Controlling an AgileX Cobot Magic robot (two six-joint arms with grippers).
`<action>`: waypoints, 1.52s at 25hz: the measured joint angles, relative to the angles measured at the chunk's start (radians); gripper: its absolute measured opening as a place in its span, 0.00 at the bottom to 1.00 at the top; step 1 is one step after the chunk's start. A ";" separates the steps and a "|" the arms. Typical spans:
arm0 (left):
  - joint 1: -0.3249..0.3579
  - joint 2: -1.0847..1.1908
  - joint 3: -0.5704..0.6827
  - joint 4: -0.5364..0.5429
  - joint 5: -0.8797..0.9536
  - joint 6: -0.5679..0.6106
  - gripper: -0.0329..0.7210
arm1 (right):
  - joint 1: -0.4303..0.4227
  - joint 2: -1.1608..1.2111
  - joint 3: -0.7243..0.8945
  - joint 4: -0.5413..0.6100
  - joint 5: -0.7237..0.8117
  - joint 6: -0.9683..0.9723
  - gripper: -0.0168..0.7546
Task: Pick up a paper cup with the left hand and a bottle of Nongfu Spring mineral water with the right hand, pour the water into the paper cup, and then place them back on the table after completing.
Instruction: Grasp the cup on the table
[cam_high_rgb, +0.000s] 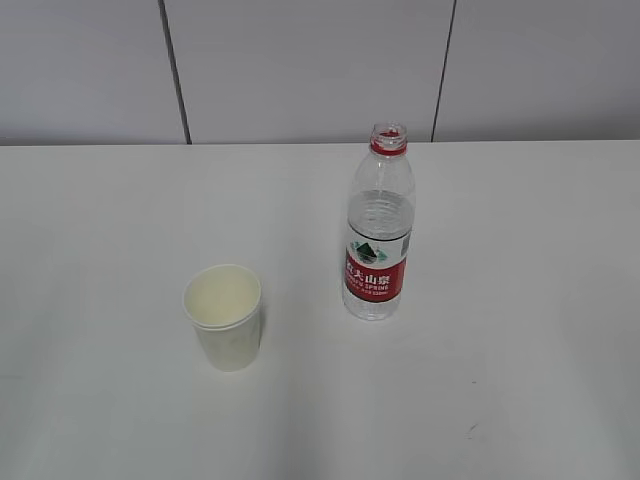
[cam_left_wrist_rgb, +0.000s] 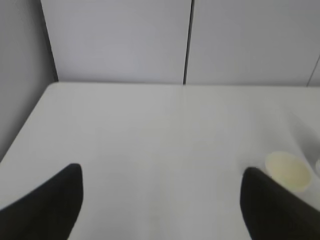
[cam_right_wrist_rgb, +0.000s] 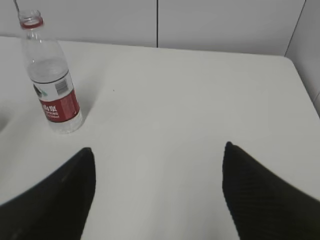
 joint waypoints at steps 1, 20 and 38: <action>0.000 0.000 0.005 0.000 -0.045 0.000 0.82 | 0.000 0.013 0.007 0.000 -0.026 -0.006 0.78; 0.000 0.202 0.253 -0.042 -0.660 0.004 0.79 | 0.000 0.206 0.260 0.000 -0.633 -0.042 0.78; -0.140 0.711 0.305 0.043 -1.136 0.007 0.79 | 0.000 0.329 0.302 0.000 -0.791 -0.042 0.78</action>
